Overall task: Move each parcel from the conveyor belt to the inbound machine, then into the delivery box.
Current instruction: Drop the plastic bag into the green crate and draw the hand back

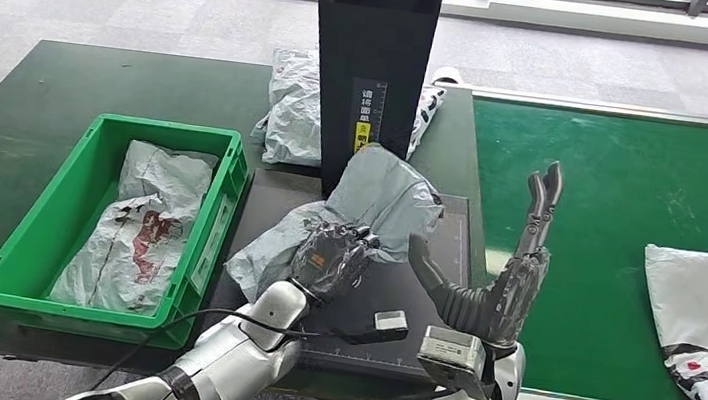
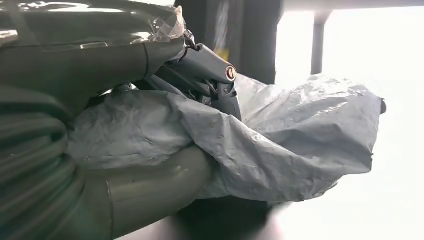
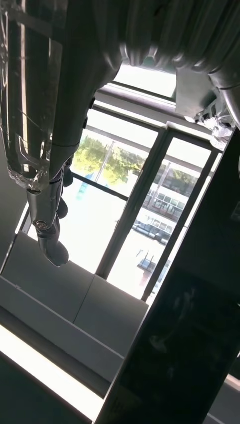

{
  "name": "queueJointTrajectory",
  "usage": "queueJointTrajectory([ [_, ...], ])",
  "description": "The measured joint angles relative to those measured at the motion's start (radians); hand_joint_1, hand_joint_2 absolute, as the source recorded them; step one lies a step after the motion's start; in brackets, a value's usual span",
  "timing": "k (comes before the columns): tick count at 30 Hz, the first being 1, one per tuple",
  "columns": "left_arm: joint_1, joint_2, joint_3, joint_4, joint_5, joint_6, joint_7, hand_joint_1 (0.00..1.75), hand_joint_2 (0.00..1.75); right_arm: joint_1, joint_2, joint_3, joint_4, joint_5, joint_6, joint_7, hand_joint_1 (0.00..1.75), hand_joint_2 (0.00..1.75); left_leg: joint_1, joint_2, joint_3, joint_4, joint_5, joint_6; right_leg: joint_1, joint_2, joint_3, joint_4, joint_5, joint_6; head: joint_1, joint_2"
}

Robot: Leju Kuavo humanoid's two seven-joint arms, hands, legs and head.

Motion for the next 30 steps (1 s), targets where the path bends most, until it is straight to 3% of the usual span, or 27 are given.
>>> queueJointTrajectory([
  [3,0.062,-0.010,0.109,-0.189,-0.036,0.005,-0.118,1.75,1.75,0.003,0.000,0.000,0.000,0.000,0.000,0.000,0.00,1.75,0.000,0.001,-0.001,0.000,-0.001,0.000,0.000,0.001,-0.001,0.000,0.000,0.000,0.000,0.000],
  [6,0.112,-0.018,0.196,-0.374,-0.035,0.008,-0.171,1.75,1.75,0.006,-0.001,0.000,0.000,0.003,0.000,0.000,0.00,1.75,0.000,0.001,-0.001,0.000,-0.001,-0.001,0.000,0.002,-0.002,0.000,0.000,0.000,0.000,0.000],
  [11,0.162,-0.023,0.274,-0.634,-0.055,0.009,-0.181,1.75,1.75,0.009,-0.001,0.000,0.000,0.010,0.000,0.000,0.00,1.75,0.000,0.001,-0.001,0.000,-0.001,-0.001,0.001,0.002,-0.002,0.000,-0.001,0.000,0.000,0.000],
  [15,0.178,-0.021,0.307,-0.757,-0.074,0.009,-0.152,1.75,1.75,0.009,-0.001,0.000,0.000,0.016,0.000,0.000,0.00,1.75,0.000,0.001,-0.001,0.000,-0.001,-0.001,0.001,0.001,-0.002,0.000,-0.001,0.000,0.000,0.000],
  [21,0.177,-0.017,0.375,-0.785,-0.075,0.009,-0.134,1.75,1.75,0.010,-0.001,0.000,0.000,0.015,0.000,0.000,0.00,1.75,0.000,0.001,-0.001,0.000,-0.001,-0.001,0.000,0.001,-0.001,0.000,-0.001,0.000,0.000,0.000],
  [30,0.108,0.042,0.625,-0.529,-0.077,0.008,-0.034,1.75,1.75,0.021,-0.004,0.000,-0.005,-0.029,0.000,0.000,0.00,1.75,0.001,0.002,0.000,0.000,0.000,-0.002,0.001,0.004,-0.002,0.001,0.000,-0.001,0.000,0.000],
])
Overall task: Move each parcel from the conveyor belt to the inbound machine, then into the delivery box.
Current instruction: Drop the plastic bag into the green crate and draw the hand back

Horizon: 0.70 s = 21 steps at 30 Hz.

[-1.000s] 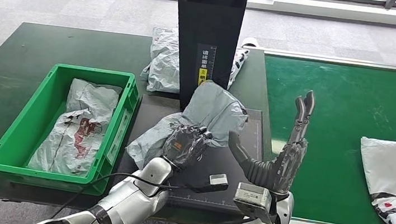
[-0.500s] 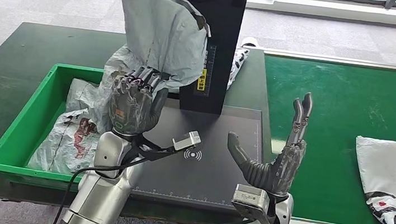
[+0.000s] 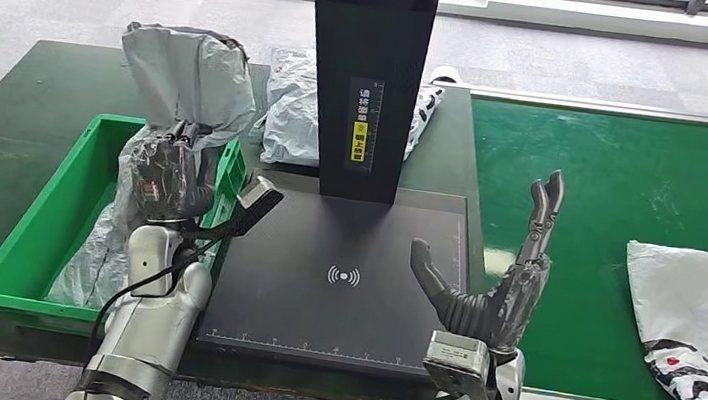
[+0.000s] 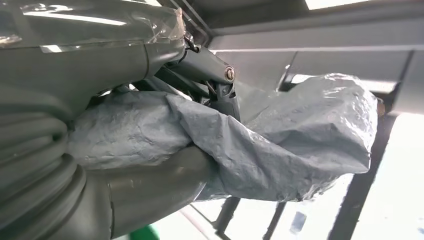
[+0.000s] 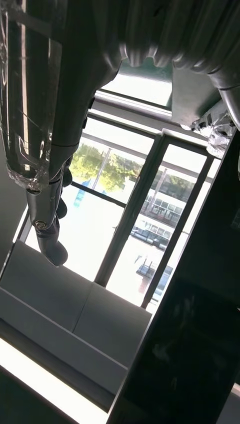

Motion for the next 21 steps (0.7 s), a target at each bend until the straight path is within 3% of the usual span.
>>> queueJointTrajectory([
  [11,-0.019,0.066,0.112,0.146,-0.007,0.000,0.109,1.75,1.75,-0.010,0.000,0.002,0.022,-0.007,0.031,0.000,0.00,1.75,0.000,-0.001,-0.001,0.000,0.000,0.000,0.000,-0.001,0.000,0.000,-0.001,0.000,0.000,0.000],
  [15,-0.024,0.075,0.116,0.158,-0.007,0.000,0.126,0.07,1.75,-0.015,0.000,0.002,0.031,-0.005,0.039,0.000,0.00,1.75,0.000,-0.001,-0.001,0.000,0.000,0.000,0.000,-0.001,0.000,0.000,-0.001,0.000,0.000,0.000],
  [16,-0.024,0.077,0.117,0.160,-0.007,0.000,0.128,0.00,1.75,-0.017,0.000,0.002,0.033,-0.005,0.041,0.000,0.00,1.75,0.000,-0.001,-0.001,0.000,0.000,0.000,0.000,-0.001,0.000,0.000,0.000,0.000,0.000,0.000],
  [21,-0.007,0.079,0.120,0.124,-0.007,0.001,0.127,0.00,1.75,-0.022,0.002,0.002,0.046,0.004,0.061,0.000,0.00,1.75,0.000,-0.001,-0.001,0.000,0.000,0.000,0.000,-0.001,0.000,0.000,-0.001,0.000,0.000,0.000],
])
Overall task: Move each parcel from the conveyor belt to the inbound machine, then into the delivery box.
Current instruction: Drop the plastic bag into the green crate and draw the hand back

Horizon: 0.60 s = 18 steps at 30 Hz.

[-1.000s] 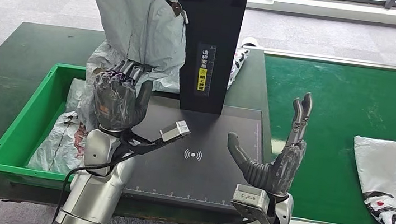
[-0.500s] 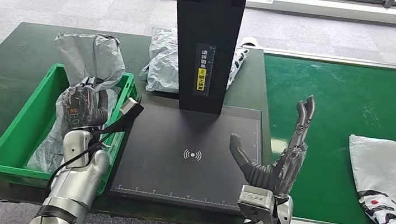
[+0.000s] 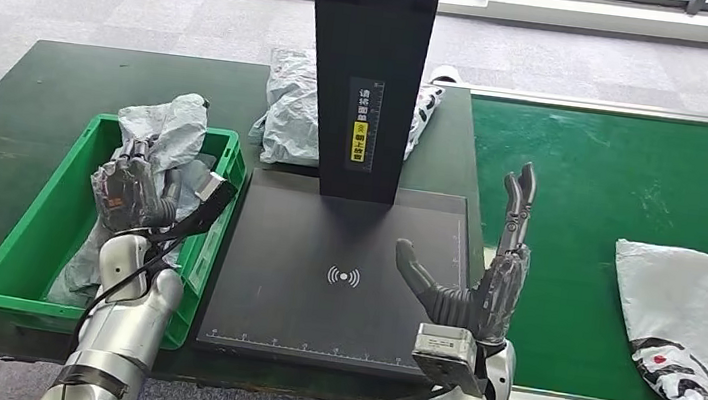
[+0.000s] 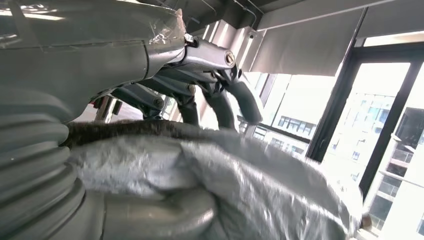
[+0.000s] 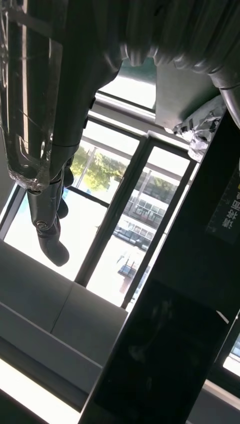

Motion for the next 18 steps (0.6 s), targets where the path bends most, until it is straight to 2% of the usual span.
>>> queueJointTrajectory([
  [6,0.044,-0.009,0.022,-0.098,0.001,0.001,-0.061,0.00,1.75,-0.005,0.002,0.000,0.023,0.003,0.003,0.000,0.00,1.75,0.000,0.000,-0.001,0.000,0.000,0.000,0.000,0.000,0.000,0.000,0.000,0.000,0.000,0.000],
  [16,0.084,-0.054,0.094,-0.255,0.012,0.001,-0.188,0.00,1.75,-0.009,0.003,0.000,0.052,0.011,-0.007,0.000,0.00,1.75,0.000,-0.001,-0.001,0.000,0.000,0.000,0.000,-0.001,0.000,0.000,0.000,0.000,0.000,0.000],
  [18,0.087,-0.070,0.101,-0.277,0.031,0.001,-0.236,0.00,1.75,-0.010,0.003,0.000,0.058,0.016,-0.018,0.000,0.00,1.75,0.000,-0.001,-0.001,0.000,0.000,0.000,0.000,-0.001,0.000,0.000,0.000,0.000,0.000,0.000],
])
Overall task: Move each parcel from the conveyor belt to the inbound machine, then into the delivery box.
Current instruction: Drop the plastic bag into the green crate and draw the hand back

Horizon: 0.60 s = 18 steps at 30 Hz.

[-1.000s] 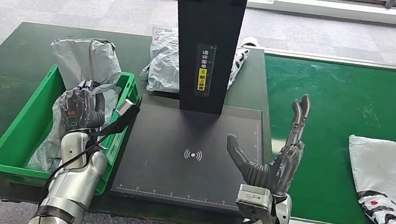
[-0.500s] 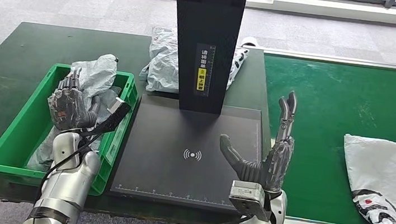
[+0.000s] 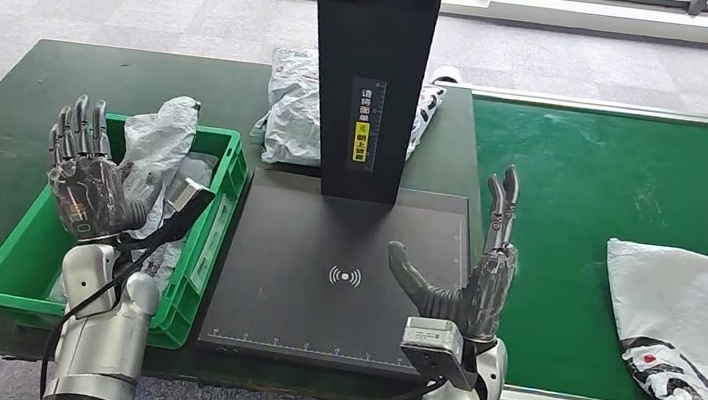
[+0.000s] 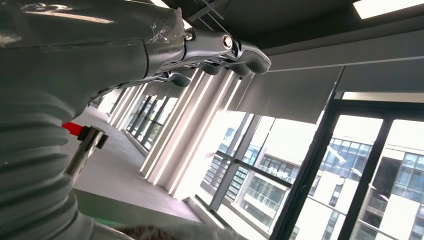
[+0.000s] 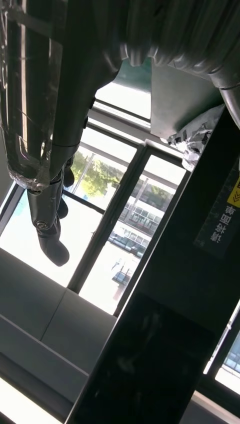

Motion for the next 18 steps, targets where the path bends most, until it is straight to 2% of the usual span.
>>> queueJointTrajectory([
  [2,0.003,-0.019,0.007,-0.020,0.046,0.000,-0.071,0.00,1.75,-0.002,0.000,-0.005,0.009,0.009,-0.017,0.001,0.00,1.75,0.000,0.000,0.000,0.000,0.000,0.000,0.000,0.000,0.000,0.000,0.000,0.000,0.000,0.000],
  [4,0.006,-0.035,0.010,-0.041,0.079,0.000,-0.107,0.00,1.75,-0.007,0.000,-0.021,0.020,0.016,-0.031,0.003,0.00,1.75,0.000,0.000,0.000,0.000,0.000,0.000,0.000,0.000,0.000,0.000,0.000,0.000,0.000,0.000],
  [14,0.017,-0.067,-0.026,-0.101,0.058,0.000,-0.070,0.00,1.75,-0.020,0.000,-0.151,0.039,0.050,-0.043,0.005,0.00,1.75,0.000,0.000,0.001,0.000,0.000,0.000,0.000,0.000,-0.001,0.000,0.000,0.000,0.000,0.000],
  [18,0.015,-0.072,-0.050,-0.102,0.177,0.000,-0.135,0.00,1.75,-0.011,0.005,-0.202,0.034,0.103,-0.044,0.005,0.00,1.75,0.000,0.000,0.001,0.000,0.000,0.000,0.000,0.000,-0.001,0.000,0.000,0.000,0.000,0.000],
])
